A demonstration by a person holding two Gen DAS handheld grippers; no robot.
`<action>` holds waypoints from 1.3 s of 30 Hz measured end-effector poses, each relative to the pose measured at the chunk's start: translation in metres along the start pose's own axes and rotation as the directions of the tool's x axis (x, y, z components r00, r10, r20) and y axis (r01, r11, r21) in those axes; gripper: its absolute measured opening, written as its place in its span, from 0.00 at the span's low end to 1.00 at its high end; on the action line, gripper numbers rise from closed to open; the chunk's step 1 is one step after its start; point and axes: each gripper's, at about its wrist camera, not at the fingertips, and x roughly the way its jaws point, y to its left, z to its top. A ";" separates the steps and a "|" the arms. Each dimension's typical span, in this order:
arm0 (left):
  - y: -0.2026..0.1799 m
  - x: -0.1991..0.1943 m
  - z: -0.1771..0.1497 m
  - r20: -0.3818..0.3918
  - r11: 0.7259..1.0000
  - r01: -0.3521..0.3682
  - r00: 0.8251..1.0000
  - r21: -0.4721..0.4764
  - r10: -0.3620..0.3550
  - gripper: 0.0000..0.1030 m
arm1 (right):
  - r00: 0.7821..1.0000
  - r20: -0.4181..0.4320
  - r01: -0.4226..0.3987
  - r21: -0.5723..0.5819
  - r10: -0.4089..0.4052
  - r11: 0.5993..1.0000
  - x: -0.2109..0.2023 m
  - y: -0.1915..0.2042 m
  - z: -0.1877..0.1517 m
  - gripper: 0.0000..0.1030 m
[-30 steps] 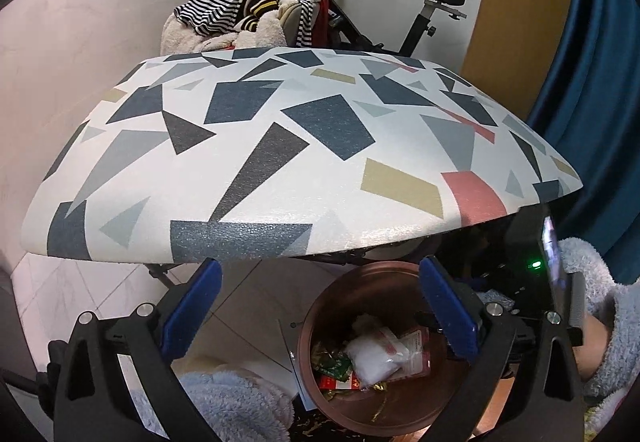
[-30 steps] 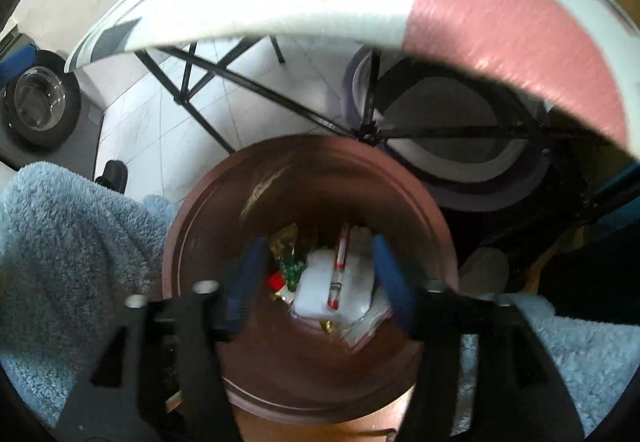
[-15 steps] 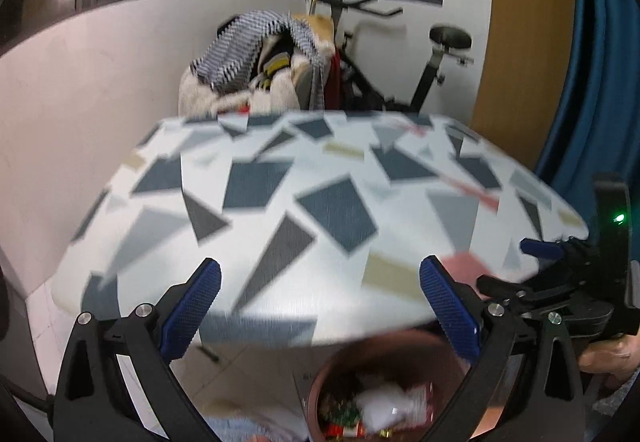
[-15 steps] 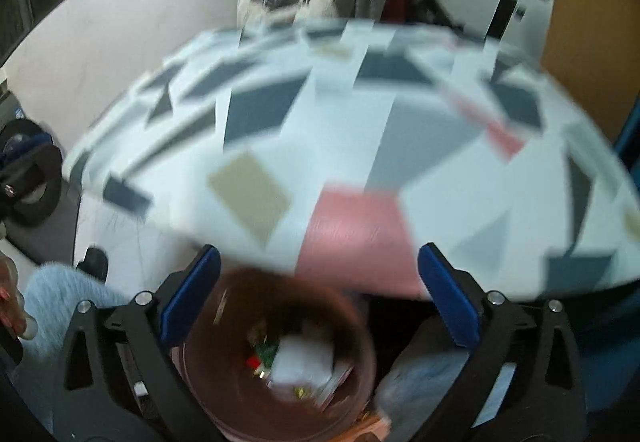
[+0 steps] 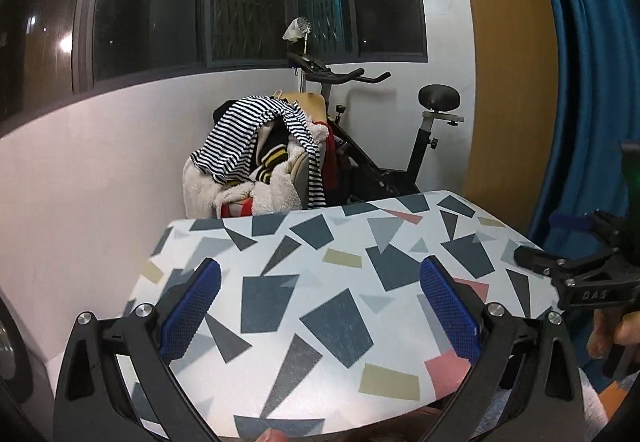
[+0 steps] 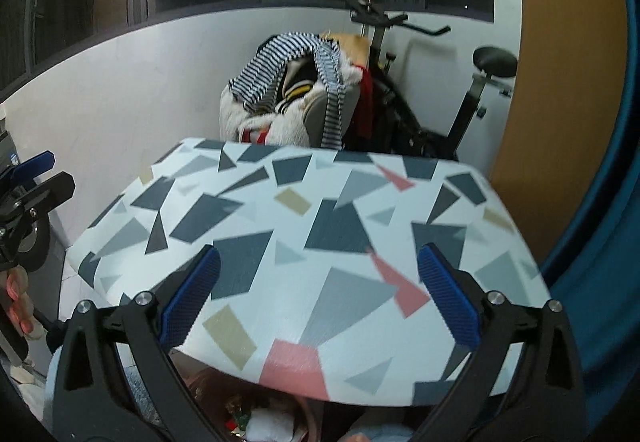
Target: Collect trash
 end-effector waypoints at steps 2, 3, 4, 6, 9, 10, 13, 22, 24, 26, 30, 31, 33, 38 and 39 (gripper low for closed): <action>0.000 0.000 0.006 -0.007 1.000 -0.004 1.000 -0.001 0.004 0.94 | 1.000 0.014 0.001 -0.006 -0.001 1.000 -0.006 -0.002 0.010 0.94; 0.000 0.000 0.008 -0.011 1.000 -0.004 1.000 -0.003 0.004 0.94 | 1.000 0.017 -0.001 -0.005 0.002 1.000 -0.008 -0.003 0.012 0.94; 0.000 0.000 0.009 -0.014 1.000 -0.004 1.000 -0.004 0.004 0.94 | 1.000 0.020 -0.005 -0.005 0.005 1.000 -0.010 -0.004 0.014 0.94; 0.000 -0.001 0.012 -0.014 1.000 -0.004 1.000 -0.009 0.004 0.94 | 1.000 0.024 -0.007 -0.005 0.007 1.000 -0.013 -0.003 0.016 0.94; 0.000 -0.002 0.012 -0.022 1.000 -0.002 1.000 -0.015 0.001 0.94 | 1.000 0.028 -0.007 -0.015 0.007 1.000 -0.017 -0.002 0.020 0.94; 0.000 -0.002 0.012 -0.024 1.000 0.001 1.000 -0.014 -0.001 0.94 | 1.000 0.028 -0.006 -0.017 0.007 1.000 -0.017 0.000 0.019 0.94; -0.001 0.000 0.011 -0.028 1.000 -0.007 1.000 -0.003 0.007 0.94 | 1.000 0.027 -0.006 -0.024 0.006 1.000 -0.019 0.002 0.020 0.94; 0.002 -0.003 0.008 -0.023 1.000 -0.022 0.999 0.006 0.022 0.94 | 1.000 0.030 -0.006 -0.025 0.006 1.000 -0.020 0.005 0.021 0.94; 0.003 -0.003 0.008 -0.024 1.000 -0.023 0.999 0.011 0.023 0.94 | 1.000 0.030 -0.005 -0.026 0.006 1.000 -0.019 0.006 0.022 0.94; 0.003 -0.003 0.008 -0.025 1.000 -0.023 0.999 0.012 0.024 0.94 | 1.000 0.031 -0.004 -0.026 0.005 1.000 -0.019 0.006 0.022 0.94; 0.003 -0.003 0.008 -0.025 1.000 -0.023 0.999 0.010 0.023 0.94 | 1.000 0.030 -0.004 -0.026 0.005 1.000 -0.019 0.006 0.022 0.94; 0.003 -0.003 0.008 -0.025 1.000 -0.023 0.999 0.009 0.024 0.94 | 1.000 0.030 -0.004 -0.026 0.005 1.000 -0.019 0.006 0.022 0.94; 0.003 -0.003 0.008 -0.025 1.000 -0.024 0.999 0.011 0.024 0.94 | 1.000 0.030 -0.004 -0.026 0.005 1.000 -0.019 0.006 0.022 0.94; 0.007 -0.007 0.004 -0.023 1.000 -0.027 0.999 0.010 0.027 0.94 | 1.000 0.031 -0.003 -0.025 0.004 1.000 -0.019 0.007 0.023 0.94; 0.008 -0.006 0.004 -0.023 1.000 -0.026 0.999 0.009 0.027 0.94 | 1.000 0.030 -0.003 -0.025 0.004 1.000 -0.019 0.007 0.024 0.94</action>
